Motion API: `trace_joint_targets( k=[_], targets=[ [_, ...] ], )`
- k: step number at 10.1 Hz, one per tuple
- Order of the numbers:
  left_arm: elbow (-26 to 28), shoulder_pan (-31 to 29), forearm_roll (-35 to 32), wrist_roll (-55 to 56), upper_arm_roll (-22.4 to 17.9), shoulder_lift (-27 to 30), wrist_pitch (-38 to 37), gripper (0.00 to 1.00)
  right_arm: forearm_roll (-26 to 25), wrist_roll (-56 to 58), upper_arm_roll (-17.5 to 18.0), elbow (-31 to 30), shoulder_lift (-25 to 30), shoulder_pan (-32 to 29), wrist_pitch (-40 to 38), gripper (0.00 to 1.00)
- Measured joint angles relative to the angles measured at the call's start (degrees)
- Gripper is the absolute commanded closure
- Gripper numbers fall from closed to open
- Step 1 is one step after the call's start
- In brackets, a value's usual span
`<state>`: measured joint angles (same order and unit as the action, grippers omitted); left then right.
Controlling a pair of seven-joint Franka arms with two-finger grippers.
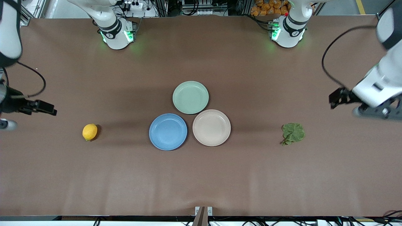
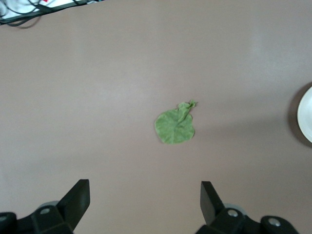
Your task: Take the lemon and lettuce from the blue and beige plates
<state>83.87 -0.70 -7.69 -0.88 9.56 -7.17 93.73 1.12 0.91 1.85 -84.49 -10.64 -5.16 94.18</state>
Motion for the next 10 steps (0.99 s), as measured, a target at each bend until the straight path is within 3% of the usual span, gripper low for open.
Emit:
trace_joint_targets(
  k=[5,10],
  targets=[
    [0.6,0.2,2.6,0.0,0.9,4.9,-5.2,0.0,0.0,0.0,0.0,1.0,4.4,3.4,-10.6,0.0],
    [1.5,1.5,3.8,-0.6,-0.8,5.5,-5.2,0.0,-0.1,0.6,-0.3,0.7,5.9,3.6,-13.1,0.0]
  ],
)
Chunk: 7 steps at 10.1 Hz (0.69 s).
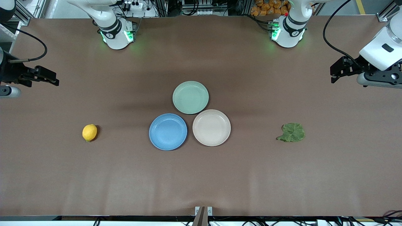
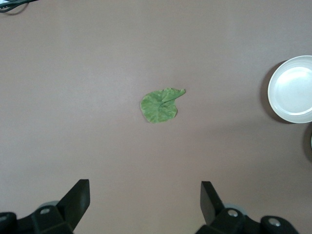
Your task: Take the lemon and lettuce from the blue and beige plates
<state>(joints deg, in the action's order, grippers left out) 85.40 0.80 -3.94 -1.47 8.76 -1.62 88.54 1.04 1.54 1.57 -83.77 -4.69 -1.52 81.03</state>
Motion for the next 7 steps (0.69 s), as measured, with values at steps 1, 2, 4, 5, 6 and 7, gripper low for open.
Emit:
trace_joint_targets(
  k=[1,2,4,5,6,7],
  targets=[
    [0.2,0.0,0.0,-0.1,-0.3,0.0,0.0,0.0,0.0,0.3,-0.1,0.0,0.0,0.0,0.0,0.0],
    [0.2,0.0,0.0,-0.1,-0.5,0.0,0.0,0.0,0.0,0.3,0.0,0.0,0.0,0.0,0.2,0.0],
    [0.2,-0.1,0.0,-0.1,-0.7,0.0,0.0,0.0,0.0,0.3,0.1,0.0,0.0,0.1,1.0,0.0],
    [0.2,-0.2,0.0,0.1,-0.9,0.0,0.1,0.0,0.0,0.4,0.1,-0.1,0.0,0.1,1.6,0.0],
    [0.2,-0.3,0.0,0.7,-0.9,0.1,0.1,0.0,0.0,0.4,0.1,-0.1,0.0,0.1,2.2,0.0],
    [0.2,-0.5,0.0,1.2,-1.0,0.1,0.4,0.0,0.0,0.4,0.1,-0.1,0.0,0.1,2.6,0.0]
  ],
)
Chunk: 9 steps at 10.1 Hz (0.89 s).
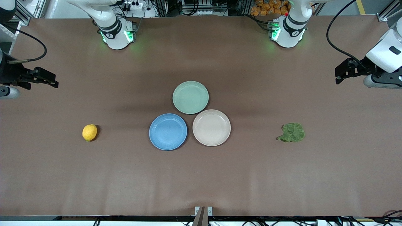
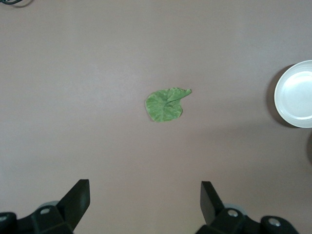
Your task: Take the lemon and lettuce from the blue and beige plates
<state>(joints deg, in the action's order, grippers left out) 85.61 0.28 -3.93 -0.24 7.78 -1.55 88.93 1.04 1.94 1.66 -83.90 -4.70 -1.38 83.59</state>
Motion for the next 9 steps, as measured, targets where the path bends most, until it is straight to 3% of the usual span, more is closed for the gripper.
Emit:
trace_joint_targets(
  k=[9],
  targets=[
    [0.9,-2.0,3.0,4.5,-0.2,0.0,1.0,0.0,0.0,0.0,-0.1,-0.7,0.0,0.3,1.7,0.0]
  ],
)
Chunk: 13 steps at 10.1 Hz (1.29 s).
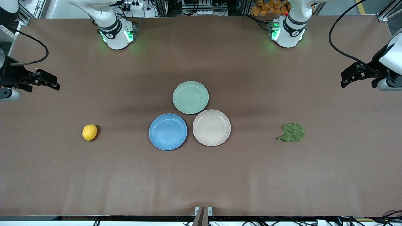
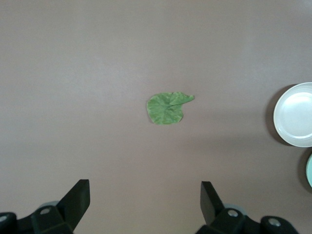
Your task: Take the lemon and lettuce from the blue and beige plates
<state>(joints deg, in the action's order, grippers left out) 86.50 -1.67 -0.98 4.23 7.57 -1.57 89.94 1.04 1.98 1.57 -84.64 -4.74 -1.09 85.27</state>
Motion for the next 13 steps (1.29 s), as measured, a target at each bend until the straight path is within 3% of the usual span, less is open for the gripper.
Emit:
trace_joint_targets(
  k=[4,9,13],
  targets=[
    [0.7,-0.4,2.3,-1.4,0.0,0.0,0.6,0.0,0.0,0.0,-0.1,-0.1,-0.1,0.0,1.1,0.0],
    [0.5,-0.5,2.2,-2.3,-0.1,0.4,0.6,0.0,0.0,0.0,-0.2,-0.3,-0.2,0.0,10.3,0.0],
    [0.2,-0.6,2.2,-2.4,-0.1,1.0,0.6,0.0,0.0,0.0,-0.3,-0.3,-0.2,0.0,11.0,0.0]
  ],
)
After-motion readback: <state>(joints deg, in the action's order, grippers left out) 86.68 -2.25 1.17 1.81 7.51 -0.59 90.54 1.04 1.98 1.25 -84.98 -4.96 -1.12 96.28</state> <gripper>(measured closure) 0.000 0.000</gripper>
